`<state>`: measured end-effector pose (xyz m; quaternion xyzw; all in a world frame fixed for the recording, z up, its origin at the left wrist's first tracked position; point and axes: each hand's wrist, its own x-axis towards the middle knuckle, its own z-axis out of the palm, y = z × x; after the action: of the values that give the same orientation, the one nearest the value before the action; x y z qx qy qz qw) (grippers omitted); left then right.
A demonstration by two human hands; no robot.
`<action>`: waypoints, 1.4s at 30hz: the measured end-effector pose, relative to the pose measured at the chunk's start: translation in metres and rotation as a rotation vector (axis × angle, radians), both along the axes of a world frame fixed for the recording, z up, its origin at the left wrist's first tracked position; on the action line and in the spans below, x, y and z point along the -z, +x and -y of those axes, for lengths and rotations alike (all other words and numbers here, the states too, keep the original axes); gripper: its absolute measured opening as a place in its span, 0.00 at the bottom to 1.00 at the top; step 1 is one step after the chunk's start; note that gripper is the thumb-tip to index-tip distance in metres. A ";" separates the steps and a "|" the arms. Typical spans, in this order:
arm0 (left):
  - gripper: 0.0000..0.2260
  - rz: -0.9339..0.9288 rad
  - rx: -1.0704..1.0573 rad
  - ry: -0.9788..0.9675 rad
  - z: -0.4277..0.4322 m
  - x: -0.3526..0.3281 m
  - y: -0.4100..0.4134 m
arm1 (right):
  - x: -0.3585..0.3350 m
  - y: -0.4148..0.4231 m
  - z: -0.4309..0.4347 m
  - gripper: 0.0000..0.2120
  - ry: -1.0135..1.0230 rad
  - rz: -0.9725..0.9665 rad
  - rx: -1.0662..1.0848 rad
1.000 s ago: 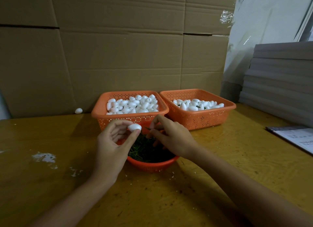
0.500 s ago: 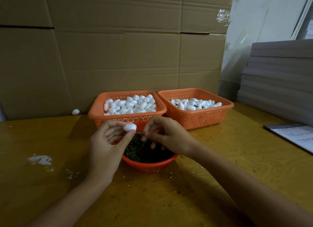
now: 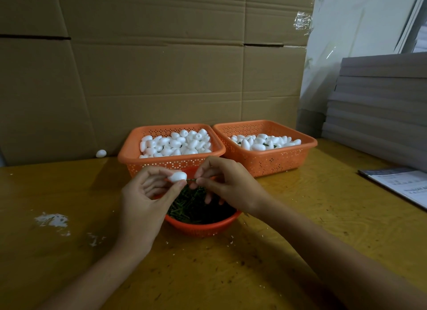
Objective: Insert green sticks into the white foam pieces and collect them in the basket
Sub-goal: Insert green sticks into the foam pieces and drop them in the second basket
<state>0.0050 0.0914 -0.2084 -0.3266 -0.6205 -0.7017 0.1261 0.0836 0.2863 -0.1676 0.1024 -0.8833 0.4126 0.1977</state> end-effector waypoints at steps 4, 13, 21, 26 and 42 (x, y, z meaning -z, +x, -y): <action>0.12 -0.057 -0.021 -0.055 0.001 -0.002 0.004 | 0.003 0.001 0.000 0.04 0.121 -0.114 -0.024; 0.13 -0.117 -0.037 -0.094 0.003 -0.002 0.004 | 0.003 -0.001 0.002 0.08 0.290 -0.247 -0.024; 0.16 -0.382 -0.046 -0.392 -0.002 0.001 0.021 | -0.006 -0.003 -0.037 0.04 0.210 -0.466 0.554; 0.27 -0.853 -0.086 -0.773 -0.003 0.001 0.025 | -0.001 0.002 -0.089 0.04 0.315 -0.447 0.948; 0.25 -0.840 -0.083 -0.760 -0.004 0.004 0.023 | 0.012 0.004 -0.108 0.14 0.482 -0.225 1.017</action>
<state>0.0275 0.0953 -0.2119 -0.5753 -0.7384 -0.2334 0.2632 0.0876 0.3946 -0.1796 -0.2498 -0.8641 0.0390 0.4351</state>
